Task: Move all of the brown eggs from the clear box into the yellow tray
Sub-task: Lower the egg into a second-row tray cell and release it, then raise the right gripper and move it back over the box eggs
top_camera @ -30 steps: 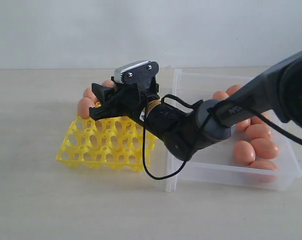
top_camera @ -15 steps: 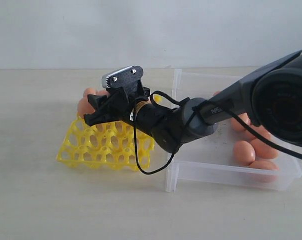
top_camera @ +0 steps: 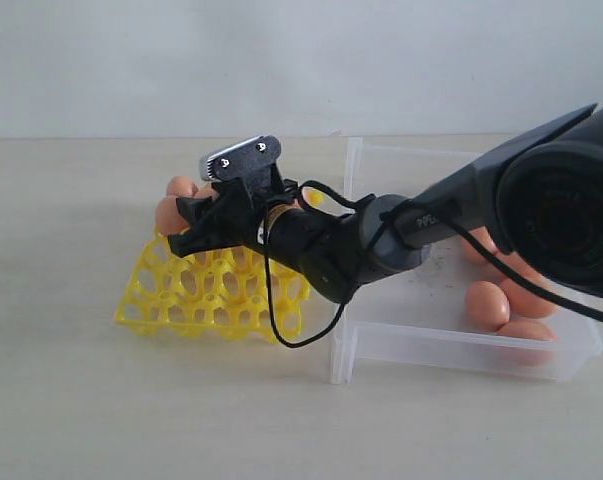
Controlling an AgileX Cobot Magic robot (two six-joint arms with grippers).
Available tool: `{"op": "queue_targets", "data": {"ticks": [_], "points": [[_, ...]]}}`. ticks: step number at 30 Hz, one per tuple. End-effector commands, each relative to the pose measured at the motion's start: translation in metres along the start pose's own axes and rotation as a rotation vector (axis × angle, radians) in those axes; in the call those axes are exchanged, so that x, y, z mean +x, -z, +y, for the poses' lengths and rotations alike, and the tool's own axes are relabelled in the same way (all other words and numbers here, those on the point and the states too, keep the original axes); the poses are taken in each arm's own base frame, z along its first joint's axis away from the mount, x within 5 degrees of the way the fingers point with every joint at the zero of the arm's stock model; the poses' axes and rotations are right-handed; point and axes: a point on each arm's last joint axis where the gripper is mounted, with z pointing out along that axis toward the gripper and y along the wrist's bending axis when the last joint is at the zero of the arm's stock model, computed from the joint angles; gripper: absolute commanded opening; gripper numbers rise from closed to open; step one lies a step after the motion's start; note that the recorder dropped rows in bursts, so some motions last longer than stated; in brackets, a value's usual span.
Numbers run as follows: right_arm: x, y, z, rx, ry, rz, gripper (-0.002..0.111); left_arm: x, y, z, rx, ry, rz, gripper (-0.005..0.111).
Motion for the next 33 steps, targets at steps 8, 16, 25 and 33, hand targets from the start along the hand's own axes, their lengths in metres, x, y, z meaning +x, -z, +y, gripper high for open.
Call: {"op": "queue_targets", "data": {"ticks": [8, 16, 25, 33], "points": [[-0.013, -0.009, -0.002, 0.021, 0.011, 0.033, 0.053, 0.001, 0.000, 0.000, 0.004, -0.003, -0.004, 0.004], [-0.031, -0.006, -0.001, 0.026, 0.004, 0.018, 0.052, 0.001, 0.000, 0.000, 0.004, -0.003, -0.004, 0.004], [-0.108, 0.050, 0.000, 0.173, -0.010, 0.410, 0.000, 0.001, 0.000, 0.000, 0.004, -0.003, -0.004, 0.004], [-0.124, 0.097, -0.002, 0.200, 0.176, 0.782, 0.000, 0.001, 0.000, 0.000, 0.004, -0.003, -0.004, 0.004]]}}
